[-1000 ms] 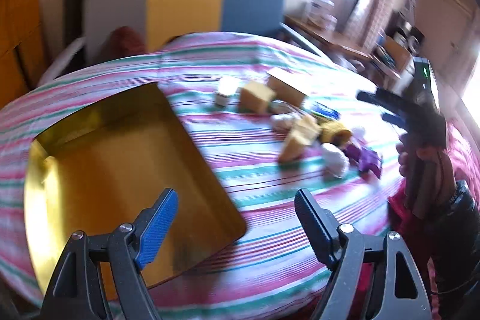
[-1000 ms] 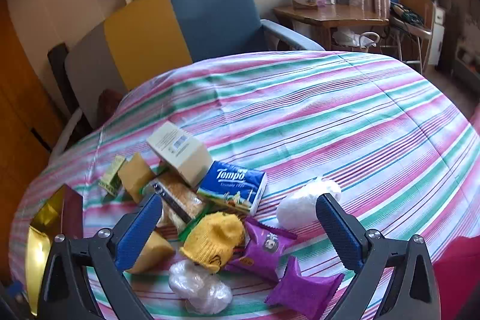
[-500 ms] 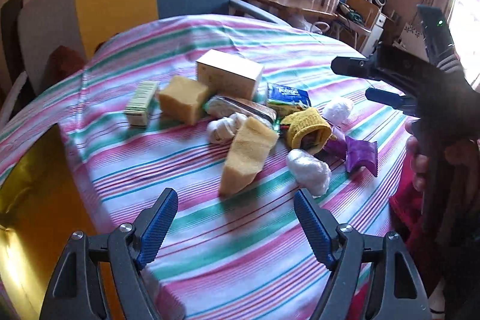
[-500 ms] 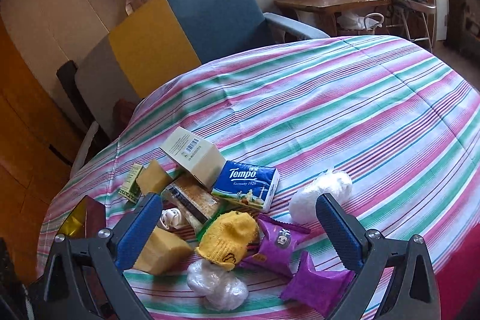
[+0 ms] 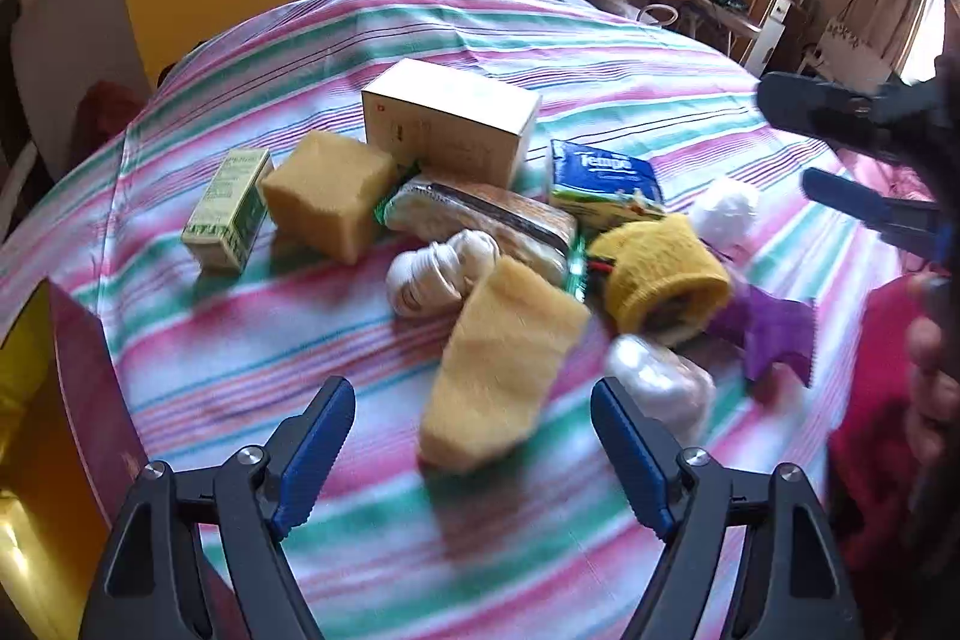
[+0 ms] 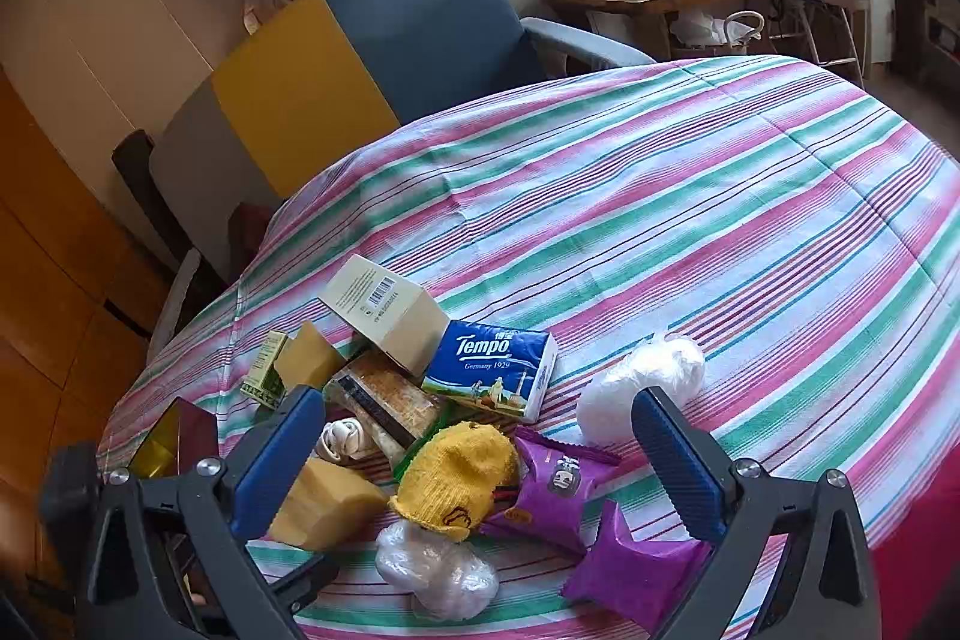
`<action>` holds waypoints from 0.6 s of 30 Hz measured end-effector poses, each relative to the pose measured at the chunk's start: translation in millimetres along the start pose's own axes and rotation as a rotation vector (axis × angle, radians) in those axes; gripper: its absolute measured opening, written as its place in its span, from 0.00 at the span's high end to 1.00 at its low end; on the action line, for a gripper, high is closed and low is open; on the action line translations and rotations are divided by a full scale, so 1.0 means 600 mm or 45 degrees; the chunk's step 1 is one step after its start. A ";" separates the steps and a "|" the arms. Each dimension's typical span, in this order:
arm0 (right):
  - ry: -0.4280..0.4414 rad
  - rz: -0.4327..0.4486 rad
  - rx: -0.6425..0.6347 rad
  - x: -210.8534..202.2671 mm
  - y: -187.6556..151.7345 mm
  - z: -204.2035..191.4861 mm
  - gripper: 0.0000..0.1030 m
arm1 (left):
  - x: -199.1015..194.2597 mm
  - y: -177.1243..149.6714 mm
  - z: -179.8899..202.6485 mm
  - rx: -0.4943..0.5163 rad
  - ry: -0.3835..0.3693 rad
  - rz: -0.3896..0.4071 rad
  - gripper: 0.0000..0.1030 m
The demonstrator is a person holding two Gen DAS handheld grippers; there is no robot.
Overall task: Organize objects
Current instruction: 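Grasp the yellow sponge with the left tool, then lift the yellow sponge with the left tool while the right tool grasps a purple packet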
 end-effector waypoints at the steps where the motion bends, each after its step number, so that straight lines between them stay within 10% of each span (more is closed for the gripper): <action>1: 0.001 -0.001 -0.003 0.001 0.000 -0.001 0.00 | 0.010 0.002 0.001 -0.010 0.042 -0.006 0.35; 2: 0.000 -0.002 -0.005 0.001 0.000 -0.001 0.00 | 0.017 0.002 0.001 -0.020 0.062 -0.013 0.60; 4: -0.005 -0.003 -0.010 0.003 0.000 -0.001 0.00 | 0.030 -0.004 0.002 -0.050 0.007 -0.038 0.67; 15: -0.041 0.092 0.086 -0.022 0.011 0.031 0.00 | -0.080 -0.153 0.030 -0.088 0.075 0.329 0.69; 18: -0.015 0.102 0.178 -0.028 0.011 0.052 0.00 | -0.058 -0.168 0.046 -0.052 0.067 0.289 0.69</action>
Point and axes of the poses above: each gripper's, at about its wrist camera, not at the fingertips, and x roughly the way its jaws point, z to its right, y to its top, the point moved 1 cm from there along x, roughly the way its jaws point, and after that the axes turned 15 degrees about y, right-handed, at the moved point
